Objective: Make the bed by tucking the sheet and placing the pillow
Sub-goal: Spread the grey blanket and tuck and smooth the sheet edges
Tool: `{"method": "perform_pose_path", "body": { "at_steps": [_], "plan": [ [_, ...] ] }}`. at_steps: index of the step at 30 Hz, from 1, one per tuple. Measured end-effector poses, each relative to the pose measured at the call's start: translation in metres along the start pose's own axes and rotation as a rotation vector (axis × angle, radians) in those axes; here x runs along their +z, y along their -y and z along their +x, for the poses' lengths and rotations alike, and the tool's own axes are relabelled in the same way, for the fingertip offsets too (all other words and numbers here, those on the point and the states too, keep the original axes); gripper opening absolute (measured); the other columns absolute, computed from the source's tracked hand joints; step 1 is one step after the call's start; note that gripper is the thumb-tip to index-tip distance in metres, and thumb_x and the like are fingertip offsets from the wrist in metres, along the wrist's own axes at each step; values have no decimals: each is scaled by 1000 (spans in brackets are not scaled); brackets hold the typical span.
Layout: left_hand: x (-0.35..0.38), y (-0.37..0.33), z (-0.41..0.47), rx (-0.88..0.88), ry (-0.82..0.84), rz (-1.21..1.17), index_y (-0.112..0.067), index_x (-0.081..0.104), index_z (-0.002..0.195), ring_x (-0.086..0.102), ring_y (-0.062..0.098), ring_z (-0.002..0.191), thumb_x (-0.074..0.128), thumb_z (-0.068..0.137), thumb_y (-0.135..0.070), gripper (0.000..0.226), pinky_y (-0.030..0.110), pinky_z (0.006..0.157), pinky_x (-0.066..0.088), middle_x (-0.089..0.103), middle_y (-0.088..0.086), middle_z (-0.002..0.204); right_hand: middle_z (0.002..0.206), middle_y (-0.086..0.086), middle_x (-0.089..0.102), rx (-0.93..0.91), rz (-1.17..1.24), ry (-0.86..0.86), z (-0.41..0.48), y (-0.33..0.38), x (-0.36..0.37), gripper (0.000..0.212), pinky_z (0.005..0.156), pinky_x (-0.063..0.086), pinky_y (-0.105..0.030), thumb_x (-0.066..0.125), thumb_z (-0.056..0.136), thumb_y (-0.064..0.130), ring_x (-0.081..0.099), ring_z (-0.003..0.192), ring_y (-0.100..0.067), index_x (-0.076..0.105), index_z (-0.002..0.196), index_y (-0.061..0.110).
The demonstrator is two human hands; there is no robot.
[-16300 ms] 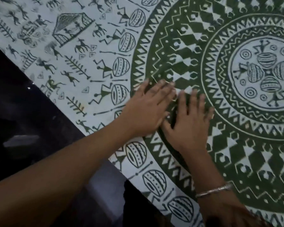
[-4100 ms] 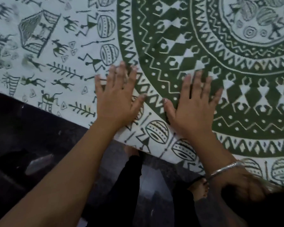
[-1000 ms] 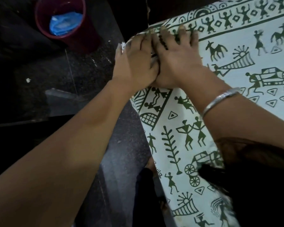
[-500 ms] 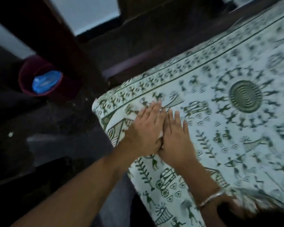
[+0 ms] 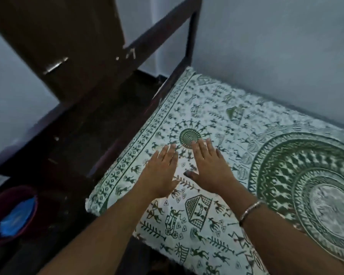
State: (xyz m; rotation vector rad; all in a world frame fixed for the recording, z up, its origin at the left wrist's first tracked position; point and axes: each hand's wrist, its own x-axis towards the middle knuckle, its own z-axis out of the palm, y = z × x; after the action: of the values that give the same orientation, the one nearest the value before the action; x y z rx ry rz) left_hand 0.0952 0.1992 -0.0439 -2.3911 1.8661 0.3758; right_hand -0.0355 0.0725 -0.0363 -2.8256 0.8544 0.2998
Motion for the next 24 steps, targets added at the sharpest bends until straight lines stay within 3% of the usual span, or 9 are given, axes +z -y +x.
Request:
{"method": "perform_pose_path", "body": {
  "at_steps": [11,24],
  "plan": [
    [-167,-71,25,238,-223,114,-4,-2,149,-9,33,144,44,91,-50,87,45,117,6,-16,18,155,159,-10,-6,330,0,-247,-109,-48,-162,90,115,9,-51,35,89,67,-15,144,-31,-9,150,19],
    [-202,-251,-5,680,-264,55,-8,0,150,-10,28,145,42,92,-52,84,41,118,5,-16,13,157,159,-11,-7,753,77,-286,-294,-96,-185,90,115,9,-53,35,87,68,-12,144,-32,-8,150,22]
  ]
}}
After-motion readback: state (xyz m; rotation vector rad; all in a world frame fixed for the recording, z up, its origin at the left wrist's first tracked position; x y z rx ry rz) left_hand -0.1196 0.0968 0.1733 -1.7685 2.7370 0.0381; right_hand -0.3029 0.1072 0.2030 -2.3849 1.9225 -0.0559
